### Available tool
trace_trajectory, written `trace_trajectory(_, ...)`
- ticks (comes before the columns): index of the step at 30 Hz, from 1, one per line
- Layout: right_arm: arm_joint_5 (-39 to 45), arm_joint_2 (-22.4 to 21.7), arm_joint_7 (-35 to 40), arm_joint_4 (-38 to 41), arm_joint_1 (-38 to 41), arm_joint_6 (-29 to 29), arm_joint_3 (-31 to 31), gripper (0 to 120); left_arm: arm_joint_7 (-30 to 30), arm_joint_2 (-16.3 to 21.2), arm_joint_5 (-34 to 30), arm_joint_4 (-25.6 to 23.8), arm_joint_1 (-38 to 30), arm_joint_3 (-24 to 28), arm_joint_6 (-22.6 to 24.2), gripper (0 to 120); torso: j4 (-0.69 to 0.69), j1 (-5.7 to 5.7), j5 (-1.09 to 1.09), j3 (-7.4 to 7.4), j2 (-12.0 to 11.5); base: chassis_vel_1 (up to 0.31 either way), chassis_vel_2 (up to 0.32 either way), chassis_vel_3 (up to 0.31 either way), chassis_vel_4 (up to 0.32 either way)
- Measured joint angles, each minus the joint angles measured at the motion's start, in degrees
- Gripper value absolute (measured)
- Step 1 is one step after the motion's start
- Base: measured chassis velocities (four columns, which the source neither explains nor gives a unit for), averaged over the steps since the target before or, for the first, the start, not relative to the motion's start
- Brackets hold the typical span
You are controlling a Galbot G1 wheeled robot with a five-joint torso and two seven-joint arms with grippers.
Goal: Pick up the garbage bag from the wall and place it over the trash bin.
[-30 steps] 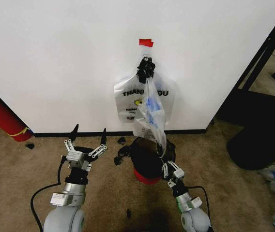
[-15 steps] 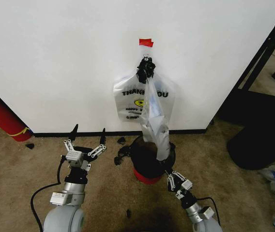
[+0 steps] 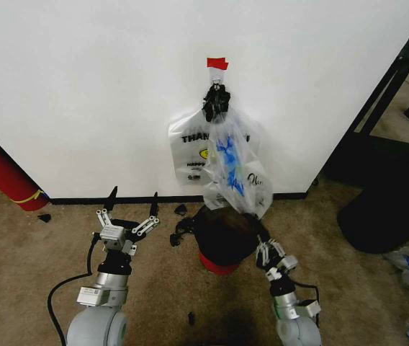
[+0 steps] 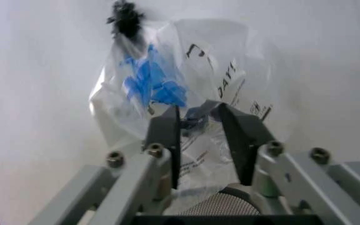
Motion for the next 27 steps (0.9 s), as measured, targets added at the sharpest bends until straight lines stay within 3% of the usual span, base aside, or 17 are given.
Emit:
trace_trajectory(4, -0.2, -0.1, 3.7, 2.1, -0.8, -0.9, -0.2, 41, 0.0, 0.0, 0.0, 0.4, -0.3, 0.0, 0.0, 100, 0.0, 0.0, 0.0, 0.0, 0.0, 0.0, 0.0, 0.0, 0.0)
trace_trajectory(6, -0.5, -0.1, 4.3, 2.5, -0.9, -1.0, -0.2, 43, 0.0, 0.0, 0.0, 0.4, -0.4, 0.0, 0.0, 100, 0.0, 0.0, 0.0, 0.0, 0.0, 0.0, 0.0, 0.0, 0.0)
trace_trajectory(7, -0.7, -0.1, 4.7, 2.7, -1.0, -1.1, -0.2, 54, 0.0, 0.0, 0.0, 0.4, -0.4, 0.1, 0.0, 100, 0.0, 0.0, 0.0, 0.0, 0.0, 0.0, 0.0, 0.0, 0.0)
trace_trajectory(11, -1.1, -0.1, 5.2, 3.1, -1.1, -1.1, -0.1, 56, 0.0, 0.0, 0.0, 0.5, -0.5, 0.1, 0.0, 100, 0.0, 0.0, 0.0, 0.0, 0.0, 0.0, 0.0, 0.0, 0.0)
trace_trajectory(13, -1.5, -0.2, 5.7, 3.5, -1.3, -1.2, 0.0, 72, 0.0, 0.0, -0.1, 0.5, -0.5, 0.1, 0.0, 100, 0.0, 0.0, 0.0, 0.0, 0.0, 0.0, 0.0, 0.0, 0.0)
trace_trajectory(17, -2.1, -0.2, 6.1, 4.1, -1.6, -1.2, 0.2, 82, 0.0, 0.0, -0.1, 0.7, -0.6, 0.2, 0.0, 100, 0.0, 0.0, 0.0, 0.0, 0.0, 0.0, 0.0, 0.0, 0.0)
trace_trajectory(19, -2.5, -0.2, 6.3, 4.6, -1.9, -1.2, 0.4, 93, 0.0, 0.0, -0.1, 0.8, -0.7, 0.2, 0.0, 100, 0.0, 0.0, 0.0, 0.0, 0.0, 0.0, 0.0, 0.0, 0.0)
trace_trajectory(25, -5.5, -0.1, 8.5, 6.0, -2.7, -1.1, 0.9, 100, 0.0, 0.0, -0.1, 1.0, -0.9, 0.4, 0.0, 100, 0.0, 0.0, 0.0, 0.0, 0.0, 0.0, 0.0, 0.0, 0.0)
trace_trajectory(27, -13.5, 0.3, 13.1, 7.7, -3.9, -0.7, 1.8, 100, 0.0, 0.3, -0.1, 1.4, -1.4, 0.5, 0.0, 100, -0.01, 0.0, 0.0, 0.0, 0.0, 0.0, 0.0, 0.0, 0.0)
